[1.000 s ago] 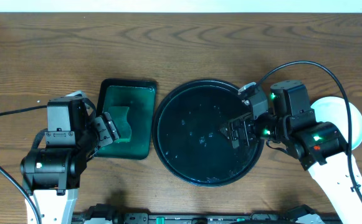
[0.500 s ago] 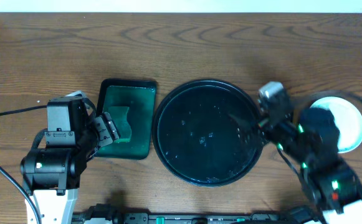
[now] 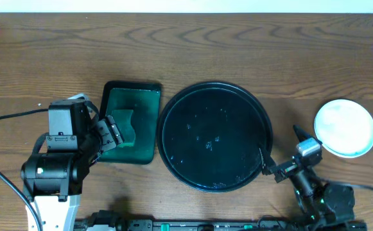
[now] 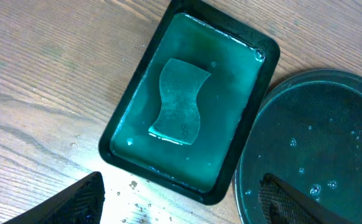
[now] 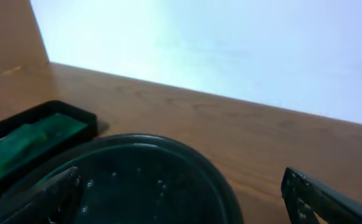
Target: Clean dirty plates on tray and stack at the side
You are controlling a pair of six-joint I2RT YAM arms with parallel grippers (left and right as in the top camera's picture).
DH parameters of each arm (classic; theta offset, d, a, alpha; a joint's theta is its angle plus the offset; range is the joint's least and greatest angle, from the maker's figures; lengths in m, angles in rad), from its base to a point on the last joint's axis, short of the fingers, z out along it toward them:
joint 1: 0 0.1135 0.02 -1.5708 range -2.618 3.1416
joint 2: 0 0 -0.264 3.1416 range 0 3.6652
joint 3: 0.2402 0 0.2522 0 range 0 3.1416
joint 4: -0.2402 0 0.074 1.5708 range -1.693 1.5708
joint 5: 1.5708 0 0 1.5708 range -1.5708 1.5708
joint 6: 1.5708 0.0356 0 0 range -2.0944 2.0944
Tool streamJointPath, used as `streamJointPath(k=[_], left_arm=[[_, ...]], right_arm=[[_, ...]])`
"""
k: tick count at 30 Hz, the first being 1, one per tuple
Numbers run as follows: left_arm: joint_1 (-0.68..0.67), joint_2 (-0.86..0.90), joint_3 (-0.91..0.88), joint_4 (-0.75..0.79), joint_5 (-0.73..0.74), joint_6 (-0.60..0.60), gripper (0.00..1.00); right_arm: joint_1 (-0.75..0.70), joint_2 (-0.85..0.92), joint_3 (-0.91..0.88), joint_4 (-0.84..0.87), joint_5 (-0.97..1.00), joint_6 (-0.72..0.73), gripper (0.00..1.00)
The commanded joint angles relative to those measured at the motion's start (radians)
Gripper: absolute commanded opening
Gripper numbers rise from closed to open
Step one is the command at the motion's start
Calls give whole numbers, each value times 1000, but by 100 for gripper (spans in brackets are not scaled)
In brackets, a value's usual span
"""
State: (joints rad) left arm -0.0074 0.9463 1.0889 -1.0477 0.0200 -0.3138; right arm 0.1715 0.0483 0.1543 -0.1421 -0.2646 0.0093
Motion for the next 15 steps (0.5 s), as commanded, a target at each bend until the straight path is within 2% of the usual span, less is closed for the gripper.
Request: streamJointPath(k=[1,4,15], left_arm=[[2,0,18,-3,-2,-2,80],[2,0,18,-3,-2,-2,80],[2,0,18,-3,-2,-2,80]], right_arm=[[-20,-35,-81,86,0,-3,99],[-22,-43,-149,198,10,-3,99],[-19,-43,-149,146,50,-3,99]])
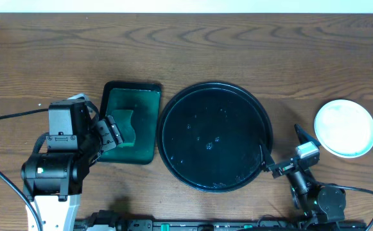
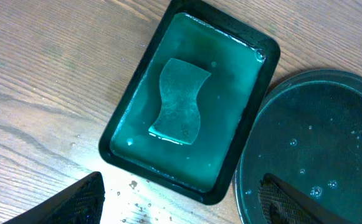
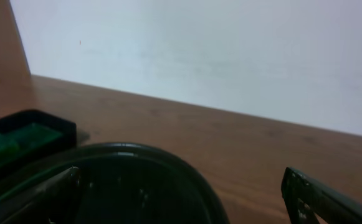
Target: Clean dirty plates on tray and stack at the side
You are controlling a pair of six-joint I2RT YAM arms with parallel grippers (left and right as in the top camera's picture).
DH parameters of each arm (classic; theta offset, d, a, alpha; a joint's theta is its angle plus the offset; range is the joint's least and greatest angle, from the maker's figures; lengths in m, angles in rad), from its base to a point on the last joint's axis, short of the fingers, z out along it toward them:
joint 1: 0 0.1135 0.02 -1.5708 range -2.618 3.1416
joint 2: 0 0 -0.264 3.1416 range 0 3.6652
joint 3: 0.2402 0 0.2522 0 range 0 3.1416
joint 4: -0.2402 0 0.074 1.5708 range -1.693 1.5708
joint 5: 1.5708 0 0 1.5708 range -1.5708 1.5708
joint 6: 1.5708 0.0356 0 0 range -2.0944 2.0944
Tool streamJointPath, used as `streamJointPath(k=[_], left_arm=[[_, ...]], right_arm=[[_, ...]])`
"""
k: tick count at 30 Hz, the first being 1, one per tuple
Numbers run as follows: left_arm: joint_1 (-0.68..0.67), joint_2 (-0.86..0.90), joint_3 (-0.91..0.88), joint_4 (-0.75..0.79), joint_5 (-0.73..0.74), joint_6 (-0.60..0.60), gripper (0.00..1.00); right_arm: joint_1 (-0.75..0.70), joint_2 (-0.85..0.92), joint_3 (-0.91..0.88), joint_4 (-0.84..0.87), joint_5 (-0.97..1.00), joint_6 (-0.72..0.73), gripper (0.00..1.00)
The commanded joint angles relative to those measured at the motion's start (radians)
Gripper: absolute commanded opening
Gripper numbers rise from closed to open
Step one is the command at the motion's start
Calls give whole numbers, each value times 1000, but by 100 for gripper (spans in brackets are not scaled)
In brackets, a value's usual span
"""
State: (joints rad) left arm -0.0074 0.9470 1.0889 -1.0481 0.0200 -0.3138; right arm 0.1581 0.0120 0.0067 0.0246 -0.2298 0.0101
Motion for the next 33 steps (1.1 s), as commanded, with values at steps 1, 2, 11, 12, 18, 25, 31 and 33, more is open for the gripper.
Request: streamJointPath(k=[1,2,11,12,18,25,31,33], left_arm=[[2,0,18,-3,-2,-2,80],[2,0,18,-2,-2,-2,80],[2,0,18,-3,-2,-2,80],[2,0,18,-3,-2,-2,80],[2,0,18,-3,-2,-2,80],[3,-49,-8,-1,-20,4,80],[3,-273,-222,332,-35,73,80],[3,-372,-336,447,-10,116,80]], right_arm=[[-6,-7,-1,-41,16,-4,99],[-6,-7,-1,-72,16,-4,99],[-6,0,-1,-80,16,-4,99],[-6,0,-1,-80,16,-4,99],[-6,0,-1,-80,16,-4,99],[-6,0,-1,-80,16,-4,99],[-6,0,-1,-80,16,-4,99],[-6,0,-1,-80,16,-4,99]])
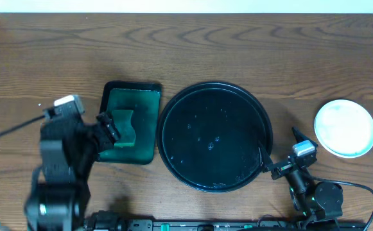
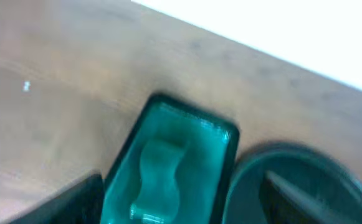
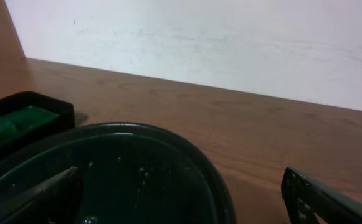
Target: Clean dirty plates on tray and stack at the side
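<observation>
A round dark tray sits mid-table, wet with droplets and holding no plate. A white plate rests on the table at the far right. My left gripper is open at the left edge of a green basin. Its blurred wrist view shows the basin and a sponge between its spread fingers. My right gripper is open and empty at the tray's front right rim. The tray's rim shows between its fingers.
The basin holds greenish water with the sponge lying in it. It stands just left of the tray, almost touching it. A white wall borders the table's far edge. Cables trail at the front left and front right.
My left arm has shifted and its camera has tilted up, so the blurred view now takes in the far table and wall. The right gripper has barely moved.
At first both grippers were open, the left over the basin's near corner and the right at the tray's front right rim. The right gripper then drew back slightly toward the front edge while the left stayed still. Now the left arm has moved.
</observation>
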You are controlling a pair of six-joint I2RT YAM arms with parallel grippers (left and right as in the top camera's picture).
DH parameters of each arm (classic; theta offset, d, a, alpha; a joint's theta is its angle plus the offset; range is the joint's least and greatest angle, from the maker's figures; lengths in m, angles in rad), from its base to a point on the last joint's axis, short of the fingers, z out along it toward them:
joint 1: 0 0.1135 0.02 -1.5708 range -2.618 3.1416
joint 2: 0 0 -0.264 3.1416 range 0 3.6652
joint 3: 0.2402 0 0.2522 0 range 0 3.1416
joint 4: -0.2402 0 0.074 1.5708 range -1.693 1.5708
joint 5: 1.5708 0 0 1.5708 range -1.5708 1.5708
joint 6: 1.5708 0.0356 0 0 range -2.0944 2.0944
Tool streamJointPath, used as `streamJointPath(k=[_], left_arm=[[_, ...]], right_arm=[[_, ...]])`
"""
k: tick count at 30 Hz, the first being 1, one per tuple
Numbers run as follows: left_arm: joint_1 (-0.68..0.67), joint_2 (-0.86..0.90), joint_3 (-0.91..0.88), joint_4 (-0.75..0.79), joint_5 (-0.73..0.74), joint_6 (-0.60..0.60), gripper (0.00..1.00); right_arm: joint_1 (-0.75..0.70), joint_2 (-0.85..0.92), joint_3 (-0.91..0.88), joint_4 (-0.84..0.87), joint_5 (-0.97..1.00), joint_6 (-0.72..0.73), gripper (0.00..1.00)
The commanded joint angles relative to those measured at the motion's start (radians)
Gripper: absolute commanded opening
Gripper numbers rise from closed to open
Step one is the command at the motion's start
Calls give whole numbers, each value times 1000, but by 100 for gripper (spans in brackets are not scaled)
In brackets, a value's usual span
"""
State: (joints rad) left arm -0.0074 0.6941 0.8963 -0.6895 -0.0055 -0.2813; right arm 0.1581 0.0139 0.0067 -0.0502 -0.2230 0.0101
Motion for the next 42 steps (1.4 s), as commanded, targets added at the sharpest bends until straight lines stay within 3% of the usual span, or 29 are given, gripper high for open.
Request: streamJointPath(k=[1,7,13,22,26,42], left_arm=[[6,-163,-188,124,18,87,80],[43,-456,-463,293,18,87,80],[64,-684,-635,368,19,87,80],[68,-693,-832,496,23,86,80],[68,-693,-893,623,22,86,80],[68,-690,-892,621,21,86,80]], right_arm=[[-6,-2,-1,-6,9,-4,99],[-6,-2,-1,-6,9,-4,99],[-6,-2,-1,-6,9,-4,99],[-6,-2,-1,-6,9,-4,99],[-6,-2,-1,-6,9,-4,99],[-6,-2,-1,-6,9,-4,99]])
